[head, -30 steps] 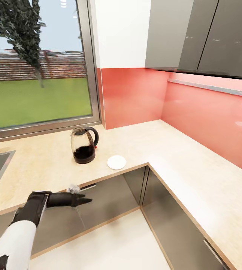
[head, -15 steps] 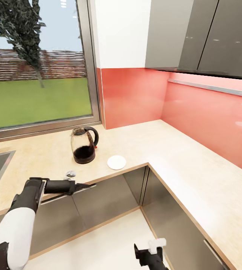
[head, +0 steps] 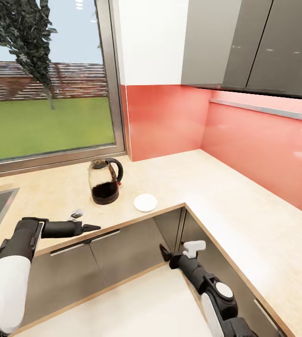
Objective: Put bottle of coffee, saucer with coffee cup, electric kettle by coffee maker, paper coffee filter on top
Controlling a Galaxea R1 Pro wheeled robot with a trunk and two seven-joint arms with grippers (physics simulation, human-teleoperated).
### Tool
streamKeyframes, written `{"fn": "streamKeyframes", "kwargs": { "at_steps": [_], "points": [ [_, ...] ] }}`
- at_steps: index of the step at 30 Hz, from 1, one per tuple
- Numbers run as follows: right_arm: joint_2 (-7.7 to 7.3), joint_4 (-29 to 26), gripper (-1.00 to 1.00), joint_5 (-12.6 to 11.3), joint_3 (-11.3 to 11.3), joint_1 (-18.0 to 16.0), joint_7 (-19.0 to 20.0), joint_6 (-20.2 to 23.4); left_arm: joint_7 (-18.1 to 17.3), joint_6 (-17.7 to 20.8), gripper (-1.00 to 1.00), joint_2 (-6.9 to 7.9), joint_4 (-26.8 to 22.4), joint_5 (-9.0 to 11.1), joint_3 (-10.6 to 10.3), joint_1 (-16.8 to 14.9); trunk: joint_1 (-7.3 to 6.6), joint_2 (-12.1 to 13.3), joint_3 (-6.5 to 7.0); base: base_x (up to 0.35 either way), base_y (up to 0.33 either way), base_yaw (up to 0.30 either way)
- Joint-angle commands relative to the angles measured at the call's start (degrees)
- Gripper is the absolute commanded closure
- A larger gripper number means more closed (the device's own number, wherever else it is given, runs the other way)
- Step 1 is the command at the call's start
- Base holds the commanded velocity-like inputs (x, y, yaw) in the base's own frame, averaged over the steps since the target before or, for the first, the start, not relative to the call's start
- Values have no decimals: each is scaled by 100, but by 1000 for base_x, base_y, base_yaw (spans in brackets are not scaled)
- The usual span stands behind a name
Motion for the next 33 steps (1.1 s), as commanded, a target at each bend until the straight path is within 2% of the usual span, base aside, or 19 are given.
{"fn": "streamKeyframes", "kwargs": {
  "at_steps": [1, 4, 5, 7, 9, 13, 16, 21, 25, 29, 33],
  "points": [
    [-2, -97, -100, -273, -13, -73, 12, 293, -53, 60, -100, -17, -4, -62, 21, -5, 4, -12, -12, 0, 0, 0],
    [-17, -206, -100, -977, -30, -494, 17, 1057, -53, 61, -100, -49, 0, -64, 19, -1, 4, -12, -12, 0, 0, 0],
    [-18, -212, -100, -1083, -32, -578, 17, 1190, -53, 61, -100, -52, 1, -65, 19, -1, 4, -12, -12, 0, 0, 0],
    [-22, -224, -100, -1391, -36, -967, 13, 1717, -53, 61, -100, -64, 3, -65, 19, 2, 4, -12, -12, 0, 0, 0],
    [-24, -171, -100, -1528, -90, -1414, 3, 2122, -47, 59, -100, -76, 4, -65, 23, 6, 4, -12, -12, 0, 0, 0],
    [-25, 156, -100, -1616, -550, -2415, -27, 2523, -41, 59, -100, -127, 12, -51, 32, 7, 4, -12, -12, 0, 0, 0],
    [-25, 521, -100, -1634, -714, -2990, -39, 2849, -34, 65, -100, -247, 13, -48, 29, 2, 4, -12, -12, 0, 0, 0],
    [-25, 951, -100, -1645, -773, -3203, -47, 3026, 79, 80, -100, -468, 6, -67, 20, -19, 4, -12, -12, 0, 0, 0],
    [-28, 1039, -100, -1648, -815, -3230, -45, 3045, 379, 260, -100, -517, 26, -31, 36, -145, 4, -12, -12, 0, 0, 0],
    [102, 940, -100, -1658, -925, -3216, -111, 3050, 258, 386, -100, -462, -104, -138, 63, -241, 4, -12, -12, 0, 0, 0],
    [231, 1070, -100, -1703, -871, -3140, 19, 3151, 376, 255, -100, -593, 28, -8, -68, -111, 4, -12, -12, 0, 0, 0]
  ]
}}
